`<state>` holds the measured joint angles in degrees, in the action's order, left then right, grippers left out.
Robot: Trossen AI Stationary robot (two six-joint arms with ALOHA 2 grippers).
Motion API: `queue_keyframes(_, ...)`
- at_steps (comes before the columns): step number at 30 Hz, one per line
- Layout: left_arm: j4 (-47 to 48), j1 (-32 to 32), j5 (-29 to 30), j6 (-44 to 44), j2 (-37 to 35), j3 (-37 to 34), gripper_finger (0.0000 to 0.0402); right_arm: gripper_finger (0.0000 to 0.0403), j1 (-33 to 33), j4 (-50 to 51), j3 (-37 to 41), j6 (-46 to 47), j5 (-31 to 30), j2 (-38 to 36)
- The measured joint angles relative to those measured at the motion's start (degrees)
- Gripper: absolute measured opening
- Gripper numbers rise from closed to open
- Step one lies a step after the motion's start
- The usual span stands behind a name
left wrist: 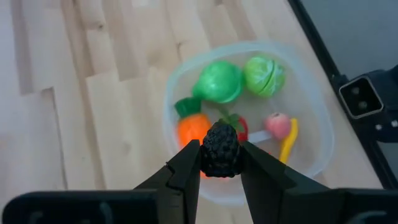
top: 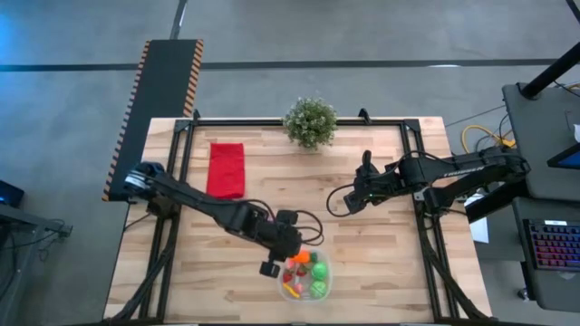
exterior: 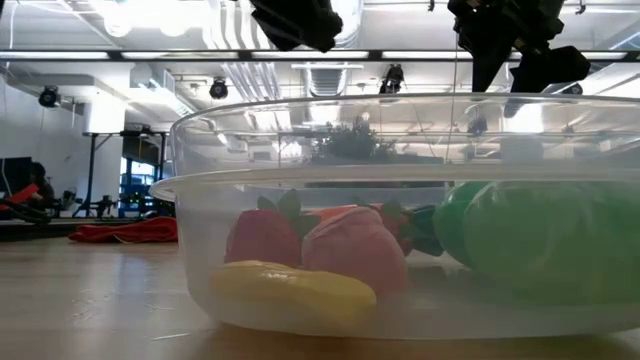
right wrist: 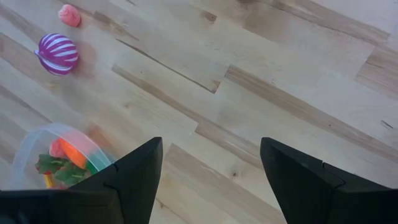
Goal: Pick and placing Produce into tupperware
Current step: Put the blackberry into the transparent bin
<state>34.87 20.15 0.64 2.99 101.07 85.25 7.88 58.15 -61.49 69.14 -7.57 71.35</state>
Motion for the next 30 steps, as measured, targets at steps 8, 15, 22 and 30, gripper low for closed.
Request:
queue_keyframes(8, -3.5, 3.23, -0.76, 1.24, 4.54, 0.26, 0.0082, 0.0263, 0.0, -0.07, 0.0, 0.18, 0.0, 0.0)
queue_keyframes(15, -4.7, 5.11, -2.44, 1.73, 8.58, 0.19, 0.0082, 0.0263, 0.0, -0.09, 0.0, 0.46, 0.0, 0.0)
queue_keyframes(22, -7.34, 5.23, -4.16, 2.68, 12.31, 0.25, 0.0082, 0.0263, 0.0, -0.09, 0.0, 0.9, 0.0, 0.0)
queue_keyframes(30, -7.8, 5.26, -5.2, 2.75, 15.41, 0.17, 0.0082, 0.0263, 0.0, 0.04, 0.0, 0.92, 0.0, 0.0)
